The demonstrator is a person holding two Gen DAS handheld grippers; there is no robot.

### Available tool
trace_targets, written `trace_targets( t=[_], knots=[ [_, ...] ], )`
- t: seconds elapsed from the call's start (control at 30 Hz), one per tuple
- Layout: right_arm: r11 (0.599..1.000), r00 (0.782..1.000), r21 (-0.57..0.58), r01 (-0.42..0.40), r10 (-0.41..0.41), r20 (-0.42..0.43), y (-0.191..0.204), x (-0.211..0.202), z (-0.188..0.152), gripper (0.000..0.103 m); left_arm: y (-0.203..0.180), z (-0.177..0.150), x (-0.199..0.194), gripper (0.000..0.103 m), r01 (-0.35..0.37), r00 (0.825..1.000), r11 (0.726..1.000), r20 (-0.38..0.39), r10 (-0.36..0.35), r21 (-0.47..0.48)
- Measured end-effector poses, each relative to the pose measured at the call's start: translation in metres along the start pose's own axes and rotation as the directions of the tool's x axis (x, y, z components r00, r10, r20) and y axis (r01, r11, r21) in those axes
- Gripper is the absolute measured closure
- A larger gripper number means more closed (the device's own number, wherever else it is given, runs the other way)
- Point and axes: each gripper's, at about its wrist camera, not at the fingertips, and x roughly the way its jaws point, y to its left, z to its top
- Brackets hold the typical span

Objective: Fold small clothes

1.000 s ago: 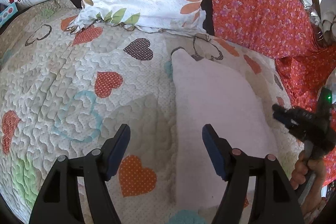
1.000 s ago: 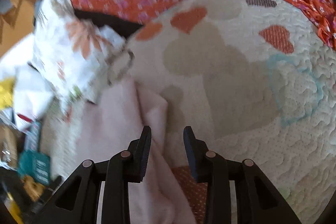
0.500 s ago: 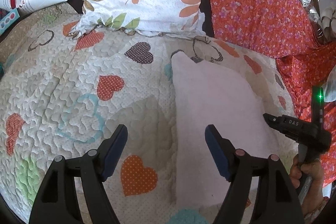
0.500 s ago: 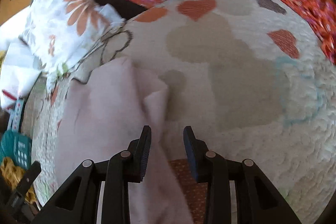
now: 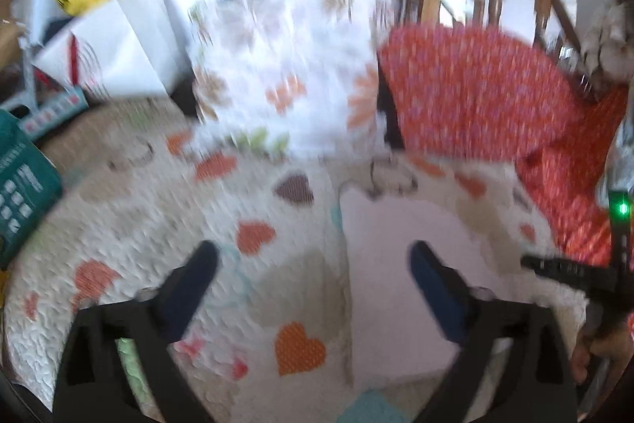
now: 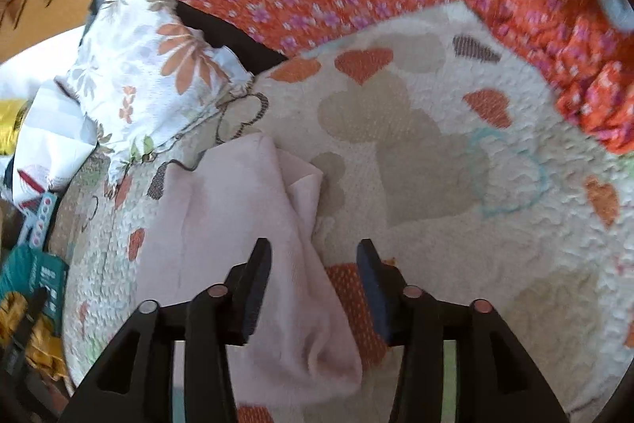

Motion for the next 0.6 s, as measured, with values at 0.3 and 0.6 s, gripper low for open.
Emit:
trace_targets(
  t=[0.3, 0.6],
  knots=[
    [0.999, 1.000, -0.029, -0.021, 0.021, 0.008, 0.012, -0.056, -0.049, 0.045, 0.009, -0.018, -0.069, 0.000, -0.009, 0.992, 1.000, 0.128, 0.009, 0.002],
    [0.980, 0.967, -0.113, 0.163, -0.181, -0.178, -0.014, 0.016, -0.068, 0.049, 0.008, -0.054, -0.034, 0.000, 0.036, 0.992, 0.999, -0.121, -0.035, 0.013]
  ],
)
